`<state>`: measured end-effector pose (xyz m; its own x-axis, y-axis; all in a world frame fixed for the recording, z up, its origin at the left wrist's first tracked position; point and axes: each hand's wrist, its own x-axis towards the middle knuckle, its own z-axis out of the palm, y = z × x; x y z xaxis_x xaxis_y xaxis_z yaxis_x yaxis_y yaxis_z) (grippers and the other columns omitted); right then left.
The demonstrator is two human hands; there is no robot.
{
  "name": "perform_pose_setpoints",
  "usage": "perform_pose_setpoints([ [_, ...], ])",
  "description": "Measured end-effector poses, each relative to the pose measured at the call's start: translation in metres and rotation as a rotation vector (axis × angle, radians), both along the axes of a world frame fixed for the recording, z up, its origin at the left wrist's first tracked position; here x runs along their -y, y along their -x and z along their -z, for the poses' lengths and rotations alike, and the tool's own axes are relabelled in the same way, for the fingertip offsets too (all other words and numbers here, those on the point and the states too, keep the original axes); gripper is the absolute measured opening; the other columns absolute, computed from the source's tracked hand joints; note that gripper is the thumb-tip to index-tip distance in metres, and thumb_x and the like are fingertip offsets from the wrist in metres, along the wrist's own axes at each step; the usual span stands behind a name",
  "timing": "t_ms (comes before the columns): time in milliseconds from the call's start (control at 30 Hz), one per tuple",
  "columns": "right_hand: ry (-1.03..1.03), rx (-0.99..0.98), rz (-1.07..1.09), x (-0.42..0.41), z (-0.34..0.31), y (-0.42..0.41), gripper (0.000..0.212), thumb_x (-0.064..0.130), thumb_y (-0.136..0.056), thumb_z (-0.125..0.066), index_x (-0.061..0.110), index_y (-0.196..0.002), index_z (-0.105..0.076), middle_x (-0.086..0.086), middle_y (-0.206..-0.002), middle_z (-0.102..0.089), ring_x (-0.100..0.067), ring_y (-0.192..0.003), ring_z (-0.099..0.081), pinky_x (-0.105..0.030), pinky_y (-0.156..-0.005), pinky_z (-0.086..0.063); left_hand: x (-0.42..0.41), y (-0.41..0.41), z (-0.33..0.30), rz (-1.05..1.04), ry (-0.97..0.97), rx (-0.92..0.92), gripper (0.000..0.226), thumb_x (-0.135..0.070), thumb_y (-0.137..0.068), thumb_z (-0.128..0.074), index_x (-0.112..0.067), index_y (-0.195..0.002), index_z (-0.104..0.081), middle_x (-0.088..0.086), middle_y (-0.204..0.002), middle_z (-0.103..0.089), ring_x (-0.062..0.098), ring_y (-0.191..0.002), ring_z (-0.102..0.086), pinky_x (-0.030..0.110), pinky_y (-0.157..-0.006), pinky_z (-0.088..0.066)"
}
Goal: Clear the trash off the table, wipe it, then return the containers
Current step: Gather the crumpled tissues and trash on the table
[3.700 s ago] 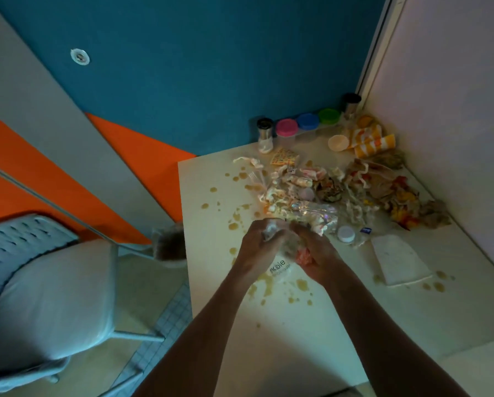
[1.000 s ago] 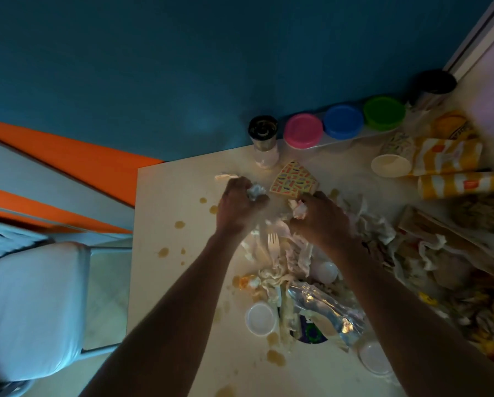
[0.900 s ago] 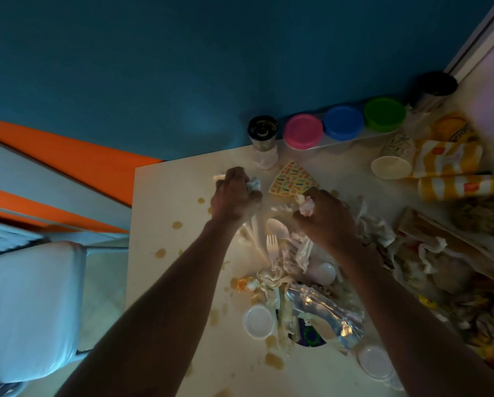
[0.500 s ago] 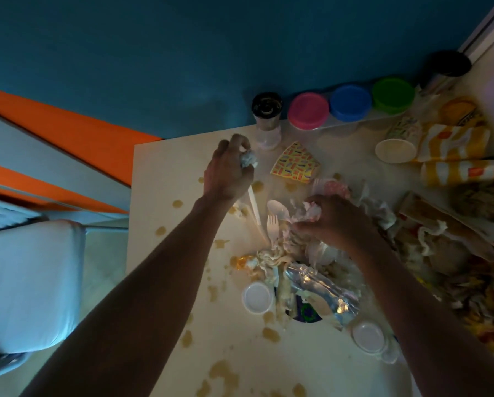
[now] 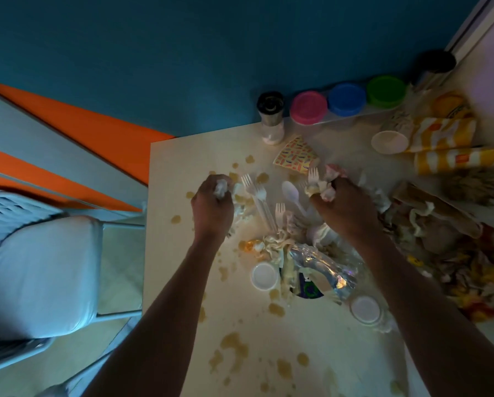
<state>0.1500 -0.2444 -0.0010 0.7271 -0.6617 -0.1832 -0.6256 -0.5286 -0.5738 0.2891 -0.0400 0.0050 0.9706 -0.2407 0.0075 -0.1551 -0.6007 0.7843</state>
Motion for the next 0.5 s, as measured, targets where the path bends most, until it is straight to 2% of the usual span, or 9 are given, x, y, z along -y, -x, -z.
perform_pose_setpoints([
  [67, -0.066, 0.025, -0.011, -0.005, -0.011, 0.003, 0.04, 0.046, -0.082, -0.065, 0.018, -0.11, -0.063, -0.012, -0.106, -0.07, -0.036, -0.101, -0.065, -0.038, -0.083, -0.049, -0.007, 0.019, -0.001, -0.064, 0.055, -0.101, 0.018, -0.005, -0.092, -0.055, -0.018, -0.1, -0.066, -0.005, -0.083, -0.068, -0.001, -0.061, -0.06, 0.02, -0.054, -0.049],
  [100, -0.085, 0.003, -0.046, -0.01, -0.015, 0.005, 0.038, 0.047, -0.081, -0.066, 0.02, -0.108, -0.063, -0.011, -0.105, -0.07, -0.035, -0.101, -0.065, -0.037, -0.081, -0.048, -0.01, 0.028, 0.002, -0.05, 0.047, -0.147, 0.017, -0.008, -0.092, -0.055, -0.019, -0.1, -0.065, -0.002, -0.082, -0.068, 0.002, -0.058, -0.06, 0.023, -0.052, -0.049],
  [133, -0.097, -0.03, -0.088, -0.014, -0.017, 0.005, 0.037, 0.047, -0.081, -0.067, 0.023, -0.109, -0.062, -0.01, -0.105, -0.07, -0.034, -0.101, -0.065, -0.035, -0.08, -0.046, -0.012, 0.037, 0.008, 0.002, -0.008, -0.179, 0.016, -0.013, -0.091, -0.057, -0.021, -0.101, -0.065, 0.001, -0.087, -0.069, 0.008, -0.064, -0.063, 0.025, -0.056, -0.051],
  [200, -0.098, -0.129, -0.204, -0.024, -0.02, 0.004, 0.039, 0.046, -0.081, -0.065, 0.034, -0.116, -0.055, -0.005, -0.105, -0.069, -0.034, -0.101, -0.064, -0.033, -0.078, -0.045, -0.015, 0.052, 0.021, 0.171, -0.24, -0.225, 0.022, -0.025, -0.09, -0.063, -0.024, -0.112, -0.066, 0.003, -0.105, -0.067, 0.019, -0.086, -0.065, 0.028, -0.075, -0.052],
  [300, -0.017, -0.314, -0.404, -0.04, -0.015, 0.001, 0.052, 0.043, -0.085, -0.06, 0.046, -0.134, -0.046, -0.001, -0.117, -0.066, -0.03, -0.108, -0.063, -0.036, -0.087, -0.05, -0.017, 0.074, 0.037, 0.375, -0.444, -0.3, 0.045, -0.033, -0.088, -0.068, -0.029, -0.131, -0.057, 0.001, -0.119, -0.051, 0.022, -0.103, -0.058, 0.027, -0.082, -0.045],
  [400, 0.108, -0.474, -0.486, -0.049, 0.001, -0.002, 0.053, 0.046, -0.087, -0.058, 0.037, -0.138, -0.046, -0.003, -0.126, -0.057, -0.03, -0.117, -0.057, -0.038, -0.09, -0.045, -0.019, 0.084, 0.048, 0.445, -0.54, -0.274, 0.052, -0.037, -0.088, -0.068, -0.03, -0.137, -0.053, 0.001, -0.133, -0.046, 0.025, -0.118, -0.054, 0.039, -0.094, -0.051],
  [500, 0.129, -0.503, -0.458, -0.056, 0.013, -0.001, 0.055, 0.045, -0.086, -0.064, 0.029, -0.136, -0.048, -0.006, -0.127, -0.052, -0.032, -0.119, -0.054, -0.039, -0.09, -0.046, -0.02, 0.086, 0.051, 0.464, -0.601, -0.196, 0.045, -0.034, -0.089, -0.068, -0.022, -0.131, -0.058, 0.005, -0.126, -0.053, 0.028, -0.116, -0.054, 0.04, -0.092, -0.05],
])
